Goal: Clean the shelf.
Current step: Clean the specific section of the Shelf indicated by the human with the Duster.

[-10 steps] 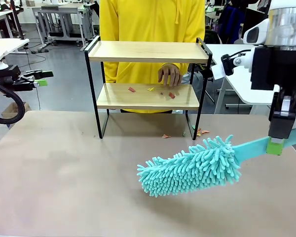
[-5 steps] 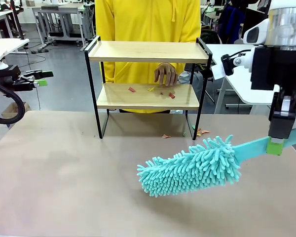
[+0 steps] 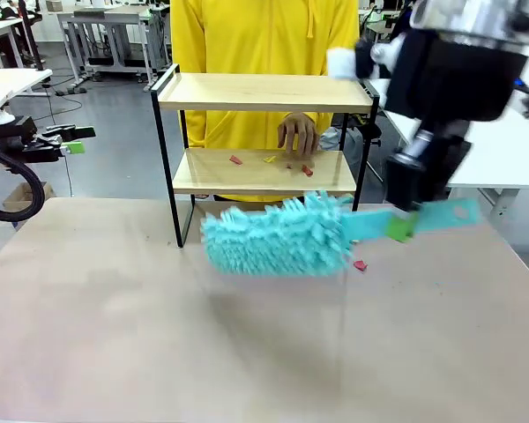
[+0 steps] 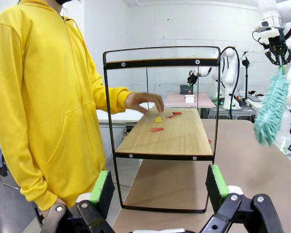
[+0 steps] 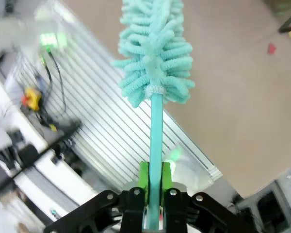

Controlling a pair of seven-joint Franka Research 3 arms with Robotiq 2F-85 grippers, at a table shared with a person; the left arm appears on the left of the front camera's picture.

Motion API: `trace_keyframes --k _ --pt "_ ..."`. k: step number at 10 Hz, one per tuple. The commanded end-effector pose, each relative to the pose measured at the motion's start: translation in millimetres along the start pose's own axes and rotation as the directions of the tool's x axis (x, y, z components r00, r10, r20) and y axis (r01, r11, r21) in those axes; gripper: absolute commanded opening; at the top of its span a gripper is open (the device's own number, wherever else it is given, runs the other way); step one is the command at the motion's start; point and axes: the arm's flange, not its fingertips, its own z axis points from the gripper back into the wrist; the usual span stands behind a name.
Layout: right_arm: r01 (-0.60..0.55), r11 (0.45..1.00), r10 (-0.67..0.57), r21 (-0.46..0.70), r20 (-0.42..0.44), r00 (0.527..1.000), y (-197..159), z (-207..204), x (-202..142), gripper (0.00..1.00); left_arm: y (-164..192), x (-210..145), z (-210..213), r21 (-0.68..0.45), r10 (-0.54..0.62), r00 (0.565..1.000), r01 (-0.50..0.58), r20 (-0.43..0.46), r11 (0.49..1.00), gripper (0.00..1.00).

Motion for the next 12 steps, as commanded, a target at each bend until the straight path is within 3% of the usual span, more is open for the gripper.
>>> trace_keyframes --k 1,3,4,6,7,10,11,12 --pt "0.222 0.975 -0.221 0.013 0.171 0.96 22 -1 33 0.13 -2 4 0 -0.003 -0.013 1.0 0.013 0.002 1.0 1.0" --pt "0.368 0.928 -0.368 0.054 0.27 0.89 43 -12 72 0.13 -2 4 0 -0.003 -0.013 1.0 0.013 0.002 1.0 1.0" --pt "0.378 0.923 -0.381 0.07 0.303 0.874 48 -18 90 0.13 -2 4 0 -0.003 -0.013 1.0 0.013 0.002 1.0 1.0" --pt "0.471 0.875 -0.475 0.114 0.39 0.789 51 -29 114 0.13 -2 4 0 -0.003 -0.013 1.0 0.013 0.002 1.0 1.0" --pt "0.378 0.921 -0.39 0.099 0.301 0.87 46 -22 88 0.13 -2 4 0 -0.003 -0.013 1.0 0.013 0.002 1.0 1.0" --pt "0.378 0.921 -0.39 0.099 0.301 0.87 46 -22 88 0.13 -2 4 0 -0.003 -0.013 1.0 0.013 0.002 1.0 1.0" --pt "0.406 0.907 -0.421 0.114 0.304 0.854 49 -31 97 0.13 -2 4 0 -0.003 -0.013 1.0 0.013 0.002 1.0 1.0" --pt "0.459 0.883 -0.461 0.096 0.36 0.811 62 -37 118 0.13 -2 4 0 -0.003 -0.013 1.0 0.013 0.002 1.0 1.0"
